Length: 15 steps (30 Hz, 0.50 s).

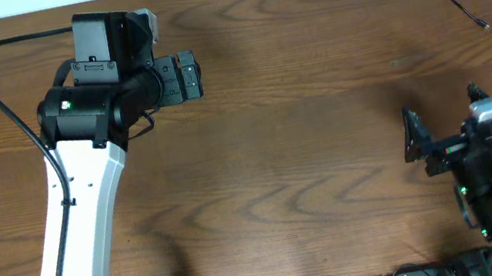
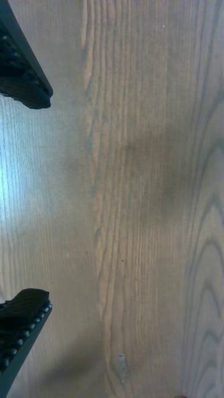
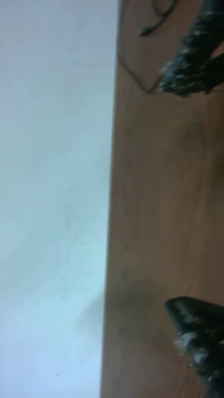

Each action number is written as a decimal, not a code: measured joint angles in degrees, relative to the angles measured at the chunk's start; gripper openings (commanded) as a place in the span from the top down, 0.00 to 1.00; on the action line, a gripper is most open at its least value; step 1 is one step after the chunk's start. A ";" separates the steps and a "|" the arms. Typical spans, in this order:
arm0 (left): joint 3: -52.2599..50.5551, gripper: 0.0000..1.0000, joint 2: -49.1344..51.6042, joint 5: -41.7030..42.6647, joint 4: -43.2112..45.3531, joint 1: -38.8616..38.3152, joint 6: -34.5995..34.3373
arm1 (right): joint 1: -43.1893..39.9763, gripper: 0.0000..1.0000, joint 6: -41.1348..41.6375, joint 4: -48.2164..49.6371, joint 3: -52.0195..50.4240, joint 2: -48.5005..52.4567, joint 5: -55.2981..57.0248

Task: Untangle cables

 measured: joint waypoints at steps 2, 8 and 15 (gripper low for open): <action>0.00 0.02 0.00 -0.02 -0.07 0.00 0.00 | 0.00 0.01 0.00 4.42 -5.22 -3.65 0.20; 0.00 0.02 0.00 0.00 -0.09 0.00 0.00 | 0.00 0.01 0.00 10.21 -16.22 -12.13 0.42; 0.00 0.02 0.00 -0.02 -0.07 0.00 0.00 | 0.02 0.01 0.00 10.67 -20.94 -16.31 0.55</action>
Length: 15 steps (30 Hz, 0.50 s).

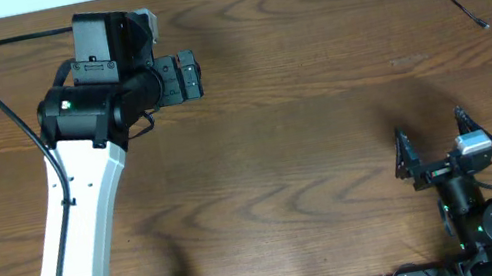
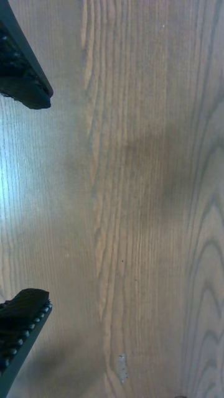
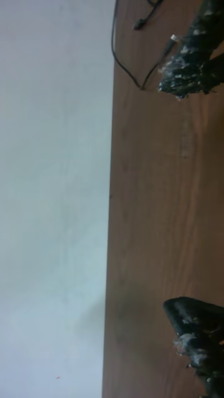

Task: Untangle cables

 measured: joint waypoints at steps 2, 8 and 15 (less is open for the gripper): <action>0.00 0.02 0.00 0.00 -0.02 0.00 0.00 | 0.00 0.01 0.00 -1.60 -0.37 -0.61 0.35; 0.00 0.02 0.00 0.02 -0.04 0.00 0.00 | 0.00 0.01 0.02 -7.56 -0.70 -0.98 0.98; 0.00 0.02 0.00 0.00 -0.02 0.00 0.00 | 0.00 0.01 0.02 -7.48 -0.70 -1.09 0.98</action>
